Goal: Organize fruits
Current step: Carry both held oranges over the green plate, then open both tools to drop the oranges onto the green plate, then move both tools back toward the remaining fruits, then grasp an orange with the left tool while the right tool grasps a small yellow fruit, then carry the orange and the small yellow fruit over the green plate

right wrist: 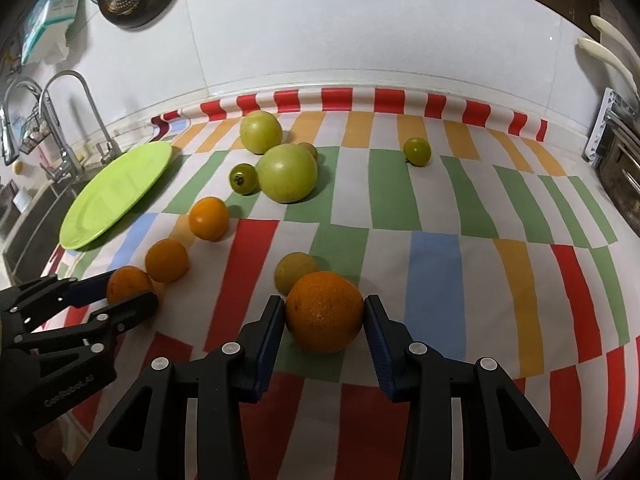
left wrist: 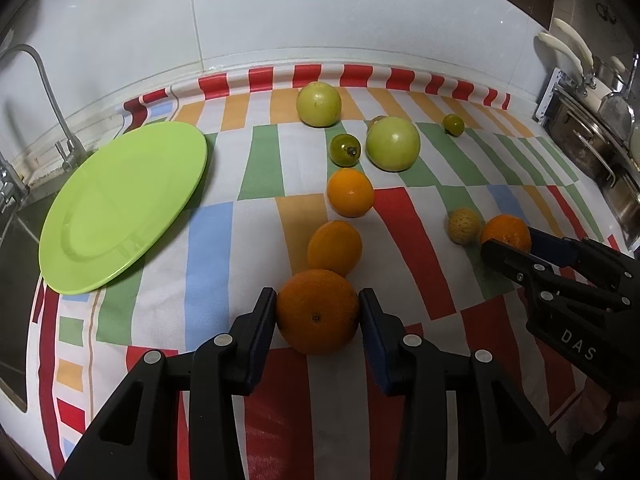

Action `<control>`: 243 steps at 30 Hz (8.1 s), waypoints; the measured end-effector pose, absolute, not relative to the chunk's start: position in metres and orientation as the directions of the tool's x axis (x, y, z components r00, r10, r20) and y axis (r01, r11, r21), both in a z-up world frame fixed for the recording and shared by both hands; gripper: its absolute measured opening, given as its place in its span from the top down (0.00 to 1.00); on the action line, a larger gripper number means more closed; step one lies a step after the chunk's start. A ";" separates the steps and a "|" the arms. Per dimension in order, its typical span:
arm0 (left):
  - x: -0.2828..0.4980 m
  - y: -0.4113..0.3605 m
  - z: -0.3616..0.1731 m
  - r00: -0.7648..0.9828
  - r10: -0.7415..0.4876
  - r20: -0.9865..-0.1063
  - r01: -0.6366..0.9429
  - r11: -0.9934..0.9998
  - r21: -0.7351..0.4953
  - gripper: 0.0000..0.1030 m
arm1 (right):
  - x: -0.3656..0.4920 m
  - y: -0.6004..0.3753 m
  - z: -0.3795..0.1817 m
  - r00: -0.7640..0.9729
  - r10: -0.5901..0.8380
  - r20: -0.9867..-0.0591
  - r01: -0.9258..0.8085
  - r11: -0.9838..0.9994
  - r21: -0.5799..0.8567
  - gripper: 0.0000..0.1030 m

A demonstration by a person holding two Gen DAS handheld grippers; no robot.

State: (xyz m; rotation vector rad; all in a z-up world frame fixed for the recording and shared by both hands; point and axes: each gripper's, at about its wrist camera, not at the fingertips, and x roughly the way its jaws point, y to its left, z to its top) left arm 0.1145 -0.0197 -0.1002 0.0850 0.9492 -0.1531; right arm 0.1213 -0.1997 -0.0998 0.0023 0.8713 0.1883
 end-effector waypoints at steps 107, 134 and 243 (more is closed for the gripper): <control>0.117 0.188 -0.026 0.753 -0.038 -0.657 0.085 0.996 0.040 0.30 | 0.136 0.008 -0.026 0.717 0.304 -0.628 -0.325 0.942 0.085 0.36; 0.057 0.097 0.011 0.819 -0.144 -0.555 0.213 0.975 0.061 0.09 | 0.047 -0.096 0.007 0.825 0.133 -0.549 -0.128 0.991 0.049 0.30; 0.066 0.063 -0.016 0.766 -0.180 -0.617 0.246 0.969 0.022 0.70 | 0.073 -0.106 -0.021 0.724 0.325 -0.609 -0.323 0.939 0.116 0.72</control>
